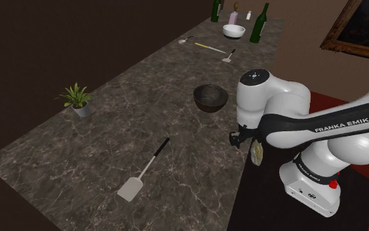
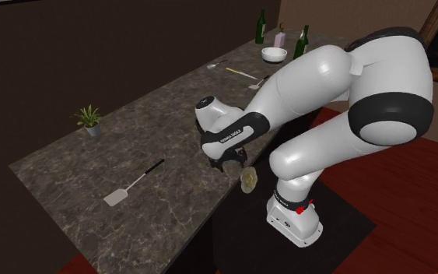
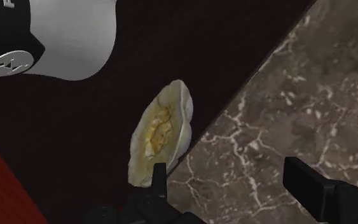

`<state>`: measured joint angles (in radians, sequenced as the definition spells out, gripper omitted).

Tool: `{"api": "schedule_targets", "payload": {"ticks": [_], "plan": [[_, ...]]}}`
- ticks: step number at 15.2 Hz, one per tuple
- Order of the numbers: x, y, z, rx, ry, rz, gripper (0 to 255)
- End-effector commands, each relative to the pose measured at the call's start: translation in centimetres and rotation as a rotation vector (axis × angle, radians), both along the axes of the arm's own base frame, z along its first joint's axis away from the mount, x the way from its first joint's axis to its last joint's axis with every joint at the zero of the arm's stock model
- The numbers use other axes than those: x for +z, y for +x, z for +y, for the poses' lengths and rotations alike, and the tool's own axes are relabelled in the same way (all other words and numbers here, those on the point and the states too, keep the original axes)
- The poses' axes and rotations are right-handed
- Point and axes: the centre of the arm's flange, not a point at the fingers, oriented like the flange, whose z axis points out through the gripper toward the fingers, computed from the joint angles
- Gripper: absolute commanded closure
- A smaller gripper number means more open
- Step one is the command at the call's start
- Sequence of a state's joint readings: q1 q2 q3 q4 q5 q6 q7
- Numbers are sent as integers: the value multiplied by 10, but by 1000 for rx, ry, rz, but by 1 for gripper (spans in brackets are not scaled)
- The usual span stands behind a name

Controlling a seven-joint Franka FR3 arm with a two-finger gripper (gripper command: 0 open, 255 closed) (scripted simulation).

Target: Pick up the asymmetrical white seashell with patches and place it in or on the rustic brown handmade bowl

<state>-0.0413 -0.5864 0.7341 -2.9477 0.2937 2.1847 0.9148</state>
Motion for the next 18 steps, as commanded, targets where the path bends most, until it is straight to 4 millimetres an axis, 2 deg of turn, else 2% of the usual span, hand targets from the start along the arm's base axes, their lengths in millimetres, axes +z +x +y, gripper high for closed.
{"api": "schedule_targets", "payload": {"ticks": [1,3,5,6,13,18], "plan": [[0,0,1,116,19,29,0],[-6,23,-34,-256,8,51,0],[-11,33,-74,-627,-4,72,0],[-12,33,-78,-661,-5,74,0],[-49,19,-82,-661,-5,74,0],[-49,19,-82,-661,-5,74,0]]}}
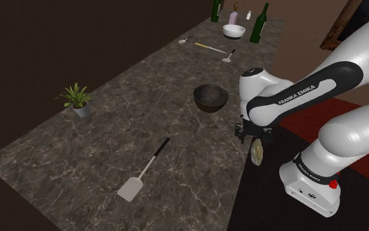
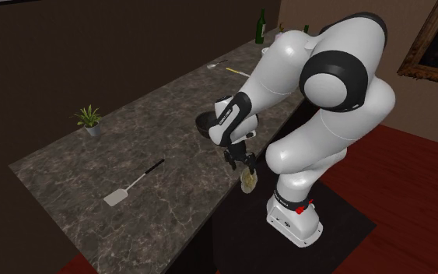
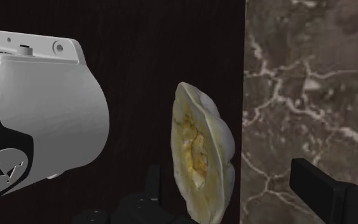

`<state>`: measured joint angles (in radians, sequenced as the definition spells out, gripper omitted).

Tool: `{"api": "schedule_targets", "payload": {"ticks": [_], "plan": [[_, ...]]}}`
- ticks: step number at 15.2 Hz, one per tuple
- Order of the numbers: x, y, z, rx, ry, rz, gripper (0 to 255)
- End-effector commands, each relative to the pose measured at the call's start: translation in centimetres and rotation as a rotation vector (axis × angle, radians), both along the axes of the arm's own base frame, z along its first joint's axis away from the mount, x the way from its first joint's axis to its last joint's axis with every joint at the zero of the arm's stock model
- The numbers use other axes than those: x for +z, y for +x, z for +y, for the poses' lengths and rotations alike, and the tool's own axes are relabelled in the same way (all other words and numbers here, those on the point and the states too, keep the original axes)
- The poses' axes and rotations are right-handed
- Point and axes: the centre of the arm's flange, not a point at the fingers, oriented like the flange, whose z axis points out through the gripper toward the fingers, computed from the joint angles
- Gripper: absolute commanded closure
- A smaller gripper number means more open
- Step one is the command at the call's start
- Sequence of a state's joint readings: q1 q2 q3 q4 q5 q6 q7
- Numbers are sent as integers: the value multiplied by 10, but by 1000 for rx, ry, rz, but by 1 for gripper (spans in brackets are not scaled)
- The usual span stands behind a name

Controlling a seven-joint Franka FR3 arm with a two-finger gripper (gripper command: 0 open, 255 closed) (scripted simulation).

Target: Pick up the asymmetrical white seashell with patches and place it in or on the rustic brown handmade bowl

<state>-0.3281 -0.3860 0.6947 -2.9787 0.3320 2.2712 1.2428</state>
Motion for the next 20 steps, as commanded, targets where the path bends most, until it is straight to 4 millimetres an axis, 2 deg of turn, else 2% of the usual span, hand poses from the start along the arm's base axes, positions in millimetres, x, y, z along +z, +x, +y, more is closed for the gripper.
{"api": "schedule_targets", "payload": {"ticks": [1,3,4,13,20], "plan": [[0,0,0,0,0,0,0],[0,0,0,0,0,0,0],[0,0,0,0,0,0,255],[0,0,0,0,0,0,255],[37,0,0,0,0,0,255]]}}
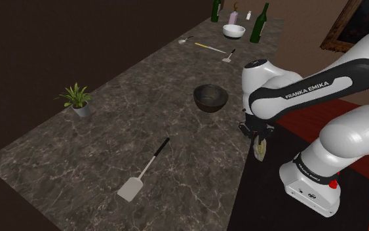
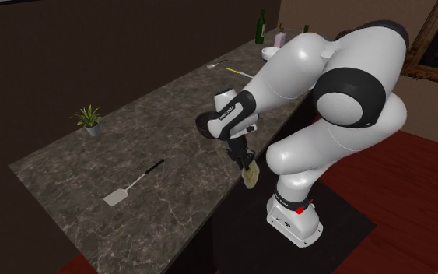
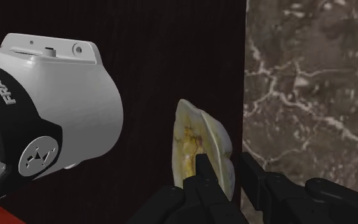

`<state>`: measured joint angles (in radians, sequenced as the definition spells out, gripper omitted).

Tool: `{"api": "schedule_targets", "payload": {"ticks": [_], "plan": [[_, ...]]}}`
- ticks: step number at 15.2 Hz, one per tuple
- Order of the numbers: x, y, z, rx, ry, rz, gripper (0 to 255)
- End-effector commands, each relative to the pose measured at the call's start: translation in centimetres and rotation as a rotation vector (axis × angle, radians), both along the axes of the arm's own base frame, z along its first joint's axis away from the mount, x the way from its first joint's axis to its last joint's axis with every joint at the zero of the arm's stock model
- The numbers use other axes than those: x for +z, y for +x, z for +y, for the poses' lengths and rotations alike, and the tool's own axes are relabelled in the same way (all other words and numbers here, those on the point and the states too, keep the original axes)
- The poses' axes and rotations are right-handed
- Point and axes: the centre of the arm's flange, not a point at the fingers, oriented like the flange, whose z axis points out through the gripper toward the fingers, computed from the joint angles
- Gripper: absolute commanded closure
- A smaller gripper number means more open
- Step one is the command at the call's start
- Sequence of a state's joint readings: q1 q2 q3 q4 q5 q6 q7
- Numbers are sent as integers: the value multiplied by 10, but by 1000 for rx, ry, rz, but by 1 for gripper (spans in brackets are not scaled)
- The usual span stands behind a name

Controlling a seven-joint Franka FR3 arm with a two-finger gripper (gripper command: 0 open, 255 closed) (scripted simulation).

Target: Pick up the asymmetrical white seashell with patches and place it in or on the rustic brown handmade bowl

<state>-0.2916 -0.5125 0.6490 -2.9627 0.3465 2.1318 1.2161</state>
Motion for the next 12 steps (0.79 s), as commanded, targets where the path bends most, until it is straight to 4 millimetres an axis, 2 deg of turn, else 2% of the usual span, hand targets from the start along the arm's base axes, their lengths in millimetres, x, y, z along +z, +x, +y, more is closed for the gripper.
{"api": "schedule_targets", "payload": {"ticks": [1,12], "plan": [[12,0,0,0,0,1,255],[70,0,0,0,0,1,255]]}}
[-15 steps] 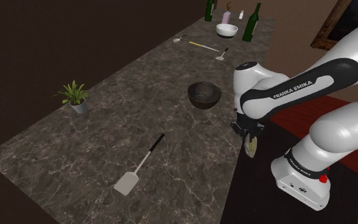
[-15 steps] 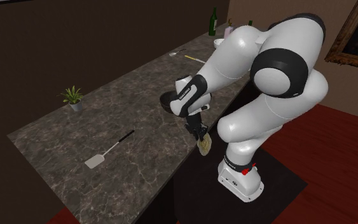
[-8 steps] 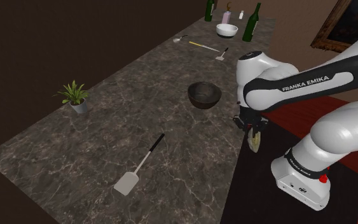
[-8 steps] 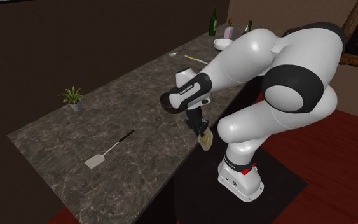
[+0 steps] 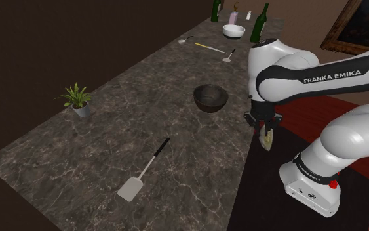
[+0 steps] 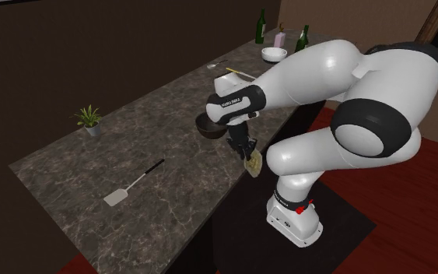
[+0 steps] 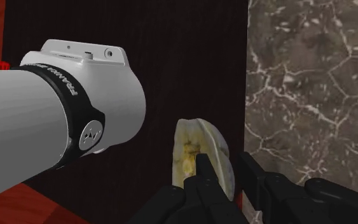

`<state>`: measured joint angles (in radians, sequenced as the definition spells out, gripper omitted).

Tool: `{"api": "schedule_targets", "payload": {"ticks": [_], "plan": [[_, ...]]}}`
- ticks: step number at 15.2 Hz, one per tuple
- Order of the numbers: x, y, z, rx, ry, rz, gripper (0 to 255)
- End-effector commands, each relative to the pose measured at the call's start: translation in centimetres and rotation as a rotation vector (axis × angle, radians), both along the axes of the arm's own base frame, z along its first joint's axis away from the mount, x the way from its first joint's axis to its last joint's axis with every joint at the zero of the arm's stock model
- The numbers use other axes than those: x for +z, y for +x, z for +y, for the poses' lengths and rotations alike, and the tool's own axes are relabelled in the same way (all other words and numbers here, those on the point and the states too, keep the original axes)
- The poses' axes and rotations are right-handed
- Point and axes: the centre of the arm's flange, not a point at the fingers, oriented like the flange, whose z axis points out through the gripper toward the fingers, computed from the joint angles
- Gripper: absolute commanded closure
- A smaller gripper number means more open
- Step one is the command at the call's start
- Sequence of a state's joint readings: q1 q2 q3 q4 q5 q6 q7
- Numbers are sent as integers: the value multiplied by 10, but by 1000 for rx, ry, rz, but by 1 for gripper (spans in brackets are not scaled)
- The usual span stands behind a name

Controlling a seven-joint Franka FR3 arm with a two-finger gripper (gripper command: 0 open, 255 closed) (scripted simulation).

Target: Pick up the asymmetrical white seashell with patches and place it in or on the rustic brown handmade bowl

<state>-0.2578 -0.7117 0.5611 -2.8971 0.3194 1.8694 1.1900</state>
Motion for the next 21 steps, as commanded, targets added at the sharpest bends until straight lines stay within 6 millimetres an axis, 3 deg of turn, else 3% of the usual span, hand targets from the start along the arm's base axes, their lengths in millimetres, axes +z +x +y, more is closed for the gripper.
{"api": "schedule_targets", "payload": {"ticks": [1,21], "plan": [[11,0,0,0,0,1,255],[116,0,0,0,0,1,255]]}}
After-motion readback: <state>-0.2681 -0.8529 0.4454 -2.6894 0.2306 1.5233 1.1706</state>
